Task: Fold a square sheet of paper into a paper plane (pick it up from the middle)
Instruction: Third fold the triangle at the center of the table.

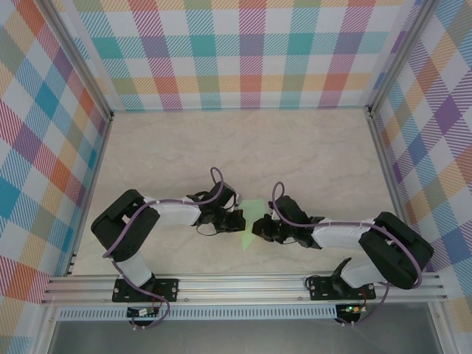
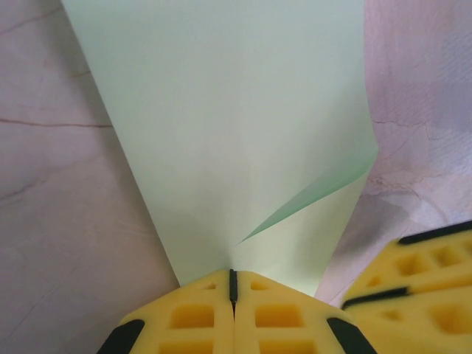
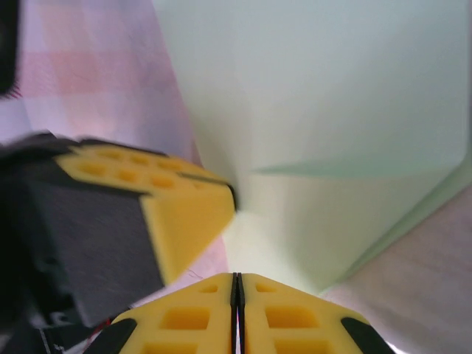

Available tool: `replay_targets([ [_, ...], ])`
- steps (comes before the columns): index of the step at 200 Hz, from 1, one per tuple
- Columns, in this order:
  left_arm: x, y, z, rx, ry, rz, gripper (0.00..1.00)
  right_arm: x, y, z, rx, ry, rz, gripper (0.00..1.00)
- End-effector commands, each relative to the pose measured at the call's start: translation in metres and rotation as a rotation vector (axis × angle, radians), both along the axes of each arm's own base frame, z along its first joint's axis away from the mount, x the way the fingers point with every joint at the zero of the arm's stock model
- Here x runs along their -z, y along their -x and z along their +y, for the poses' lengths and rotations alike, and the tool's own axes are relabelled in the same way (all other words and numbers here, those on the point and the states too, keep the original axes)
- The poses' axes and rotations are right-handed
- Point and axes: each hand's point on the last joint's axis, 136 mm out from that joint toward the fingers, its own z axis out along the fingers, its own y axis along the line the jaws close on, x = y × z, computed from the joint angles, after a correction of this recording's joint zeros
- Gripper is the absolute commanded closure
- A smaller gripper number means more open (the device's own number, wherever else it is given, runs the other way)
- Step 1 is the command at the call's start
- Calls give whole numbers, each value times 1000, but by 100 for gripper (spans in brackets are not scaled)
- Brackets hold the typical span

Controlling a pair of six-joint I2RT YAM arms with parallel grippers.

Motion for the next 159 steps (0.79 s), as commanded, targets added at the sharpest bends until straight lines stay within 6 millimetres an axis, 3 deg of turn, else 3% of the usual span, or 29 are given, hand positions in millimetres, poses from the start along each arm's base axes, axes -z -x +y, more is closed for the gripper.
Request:
replay_targets([
  [1,27,15,24,-3,-126,72,99,-11,-10,0,-15,-40,-25,89],
  [81,25,14,23,-1,-125,72,98,20,-14,-17,8,8,50,89],
  [132,25,15,24,2,-130,75,98,-10,-26,-16,25,-69,0,88],
  [159,26,14,22,4,-128,75,98,-8,-31,-16,18,-58,2,88],
])
